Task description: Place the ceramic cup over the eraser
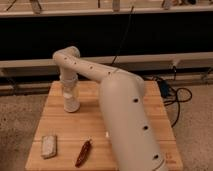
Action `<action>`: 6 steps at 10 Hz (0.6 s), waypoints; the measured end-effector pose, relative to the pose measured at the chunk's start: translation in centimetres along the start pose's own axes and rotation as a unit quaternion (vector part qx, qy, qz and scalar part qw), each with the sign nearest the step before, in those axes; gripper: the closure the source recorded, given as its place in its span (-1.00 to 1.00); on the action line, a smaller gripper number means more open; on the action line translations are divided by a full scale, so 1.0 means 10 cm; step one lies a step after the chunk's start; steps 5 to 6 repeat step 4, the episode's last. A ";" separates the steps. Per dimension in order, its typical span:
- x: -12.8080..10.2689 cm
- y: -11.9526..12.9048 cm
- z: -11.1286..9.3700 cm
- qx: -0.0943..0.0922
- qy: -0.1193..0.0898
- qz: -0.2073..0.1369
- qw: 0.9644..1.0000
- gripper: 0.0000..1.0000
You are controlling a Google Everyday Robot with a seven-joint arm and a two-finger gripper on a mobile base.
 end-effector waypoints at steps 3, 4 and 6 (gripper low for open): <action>-0.04 0.00 -0.22 0.001 0.004 0.002 1.000 -0.60; -0.04 0.00 -0.23 0.000 0.003 0.001 1.000 -0.60; -0.04 0.00 -0.23 0.000 0.003 0.001 1.000 -0.60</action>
